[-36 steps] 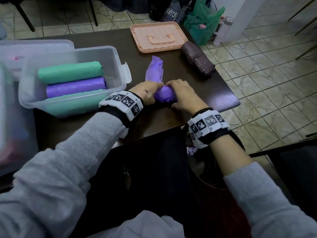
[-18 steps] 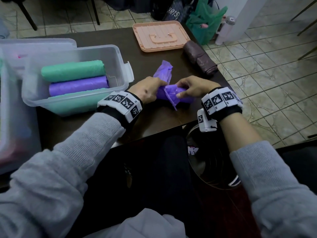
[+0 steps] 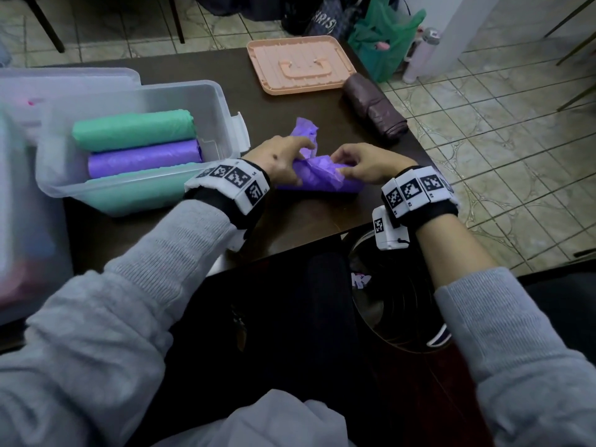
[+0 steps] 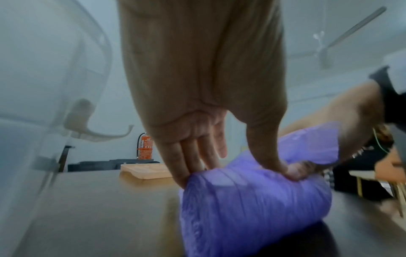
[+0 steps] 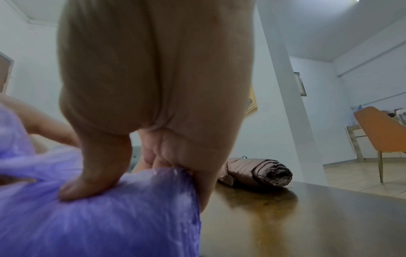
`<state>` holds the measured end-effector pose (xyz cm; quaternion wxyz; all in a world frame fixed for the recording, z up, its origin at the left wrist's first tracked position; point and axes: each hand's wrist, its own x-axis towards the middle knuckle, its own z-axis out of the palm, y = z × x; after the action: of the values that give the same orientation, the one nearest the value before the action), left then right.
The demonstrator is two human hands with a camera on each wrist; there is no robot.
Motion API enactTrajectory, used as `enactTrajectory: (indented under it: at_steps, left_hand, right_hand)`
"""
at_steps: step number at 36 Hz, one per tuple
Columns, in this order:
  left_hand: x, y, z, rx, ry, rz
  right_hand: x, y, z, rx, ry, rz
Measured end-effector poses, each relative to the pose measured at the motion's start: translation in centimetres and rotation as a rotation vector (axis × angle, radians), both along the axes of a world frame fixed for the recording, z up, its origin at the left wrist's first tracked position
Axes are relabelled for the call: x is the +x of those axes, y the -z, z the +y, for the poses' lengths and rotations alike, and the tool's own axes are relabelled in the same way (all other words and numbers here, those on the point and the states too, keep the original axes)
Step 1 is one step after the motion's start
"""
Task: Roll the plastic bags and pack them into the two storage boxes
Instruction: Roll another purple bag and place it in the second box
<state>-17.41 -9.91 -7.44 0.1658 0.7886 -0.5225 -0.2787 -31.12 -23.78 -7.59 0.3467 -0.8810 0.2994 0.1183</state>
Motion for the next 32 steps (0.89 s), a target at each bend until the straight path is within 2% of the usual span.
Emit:
enactTrajectory:
  at_steps: [3,9,12,15,18,20,25,27,32]
  left_hand:
    - [-0.3,-0.8,-0.4,-0.076,-0.109,0.106]
    - [-0.7,-0.7,-1.8,-0.310,-0.501,0.053]
    - [-0.7,-0.9,-2.1,-0.378,-0.575,0.000]
    - [-1.1,-1.3,-2.1,-0.379,-0.457,-0.059]
    - [-1.3,-1.3,-1.5,-0.159,-0.195,-0.032]
    - [-1.4,-1.2,-0.9,-0.060,-0.096,-0.046]
    - [-2.0,-0.4,0.0,-0.034,-0.011,-0.230]
    - [-2.0,0.1,0.2,-0.014,-0.004,-0.253]
    - [-1.7,0.9,0.5,0.022,0.058,-0.246]
  right_hand:
    - [-0.1,-0.2,-0.2,0.062,-0.018,0.022]
    - [-0.4,-0.5,0.0,0.159,-0.012,-0.004]
    - [-0.5,-0.5,0.2,0.164,-0.009,-0.016]
    - [-0.4,-0.4,0.1,0.158,-0.011,-0.008]
    - [-0.2,-0.6,0.2,0.138,-0.019,0.015]
    - [-0.1,-0.8,0.3,0.100,-0.031,0.026]
    - [0.3,-0.9,0.8,-0.055,-0.057,0.085]
    - [0.5,-0.7,1.3,-0.201,-0.067,0.089]
    - [0.4,0.4,4.5,-0.472,-0.013,-0.089]
